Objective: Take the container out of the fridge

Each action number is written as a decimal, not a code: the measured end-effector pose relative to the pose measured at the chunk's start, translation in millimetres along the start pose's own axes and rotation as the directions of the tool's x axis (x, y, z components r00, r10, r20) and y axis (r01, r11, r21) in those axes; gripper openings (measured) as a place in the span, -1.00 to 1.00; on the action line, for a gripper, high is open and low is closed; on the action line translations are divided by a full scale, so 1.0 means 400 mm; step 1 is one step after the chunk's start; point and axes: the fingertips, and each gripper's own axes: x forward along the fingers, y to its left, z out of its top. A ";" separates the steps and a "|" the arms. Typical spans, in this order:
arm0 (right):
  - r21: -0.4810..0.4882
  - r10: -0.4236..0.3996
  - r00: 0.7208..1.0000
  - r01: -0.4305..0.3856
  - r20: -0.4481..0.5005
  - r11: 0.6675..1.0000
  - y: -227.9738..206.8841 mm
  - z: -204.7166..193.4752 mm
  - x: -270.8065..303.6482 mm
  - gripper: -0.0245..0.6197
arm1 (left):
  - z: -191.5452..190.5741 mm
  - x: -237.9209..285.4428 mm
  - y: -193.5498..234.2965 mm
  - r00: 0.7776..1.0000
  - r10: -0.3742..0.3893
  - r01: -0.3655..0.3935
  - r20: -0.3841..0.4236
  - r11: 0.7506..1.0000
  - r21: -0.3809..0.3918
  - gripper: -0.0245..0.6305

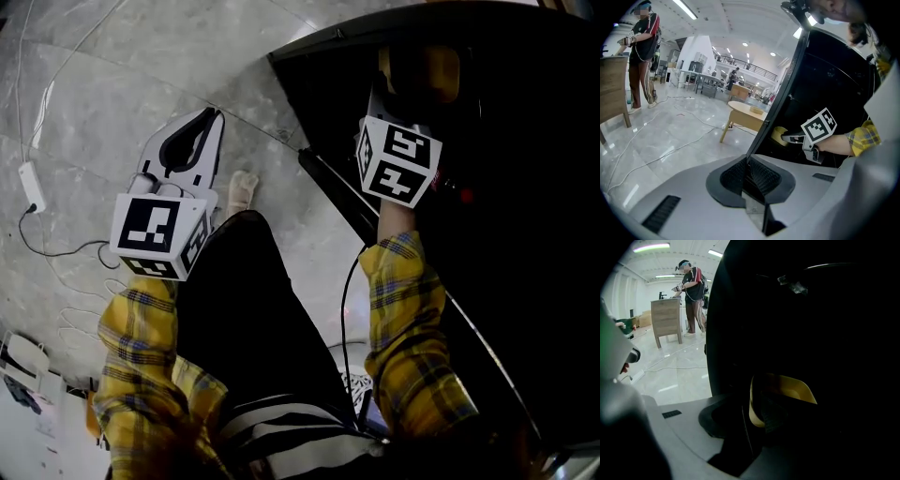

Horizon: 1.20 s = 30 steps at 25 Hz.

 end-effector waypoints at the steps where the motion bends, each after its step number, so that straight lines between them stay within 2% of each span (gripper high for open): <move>1: -0.008 0.003 1.000 -0.003 -0.004 1.000 0.001 0.001 0.003 -0.57 | 0.002 0.005 -0.004 1.000 -0.005 0.005 0.000 1.000 -0.003 -0.81; 8: -0.053 0.002 0.999 -0.004 -0.035 0.999 -0.001 -0.006 0.041 -0.58 | 0.016 0.043 -0.007 1.000 -0.021 0.021 0.008 1.000 0.001 -0.81; 13: -0.088 -0.035 0.998 0.030 -0.049 0.996 -0.008 -0.006 0.045 -0.79 | 0.021 0.038 0.007 1.000 -0.017 0.017 0.013 1.000 -0.002 -0.81; 22: -0.071 -0.044 0.996 0.039 -0.072 0.997 0.003 -0.038 -0.002 -0.80 | 0.026 0.004 0.005 1.000 -0.013 0.013 0.024 1.000 0.006 -0.81; 30: -0.068 -0.037 0.998 0.033 -0.053 0.997 0.055 -0.021 -0.085 -0.80 | 0.036 -0.063 0.013 0.999 -0.008 0.007 0.034 1.000 0.021 -0.81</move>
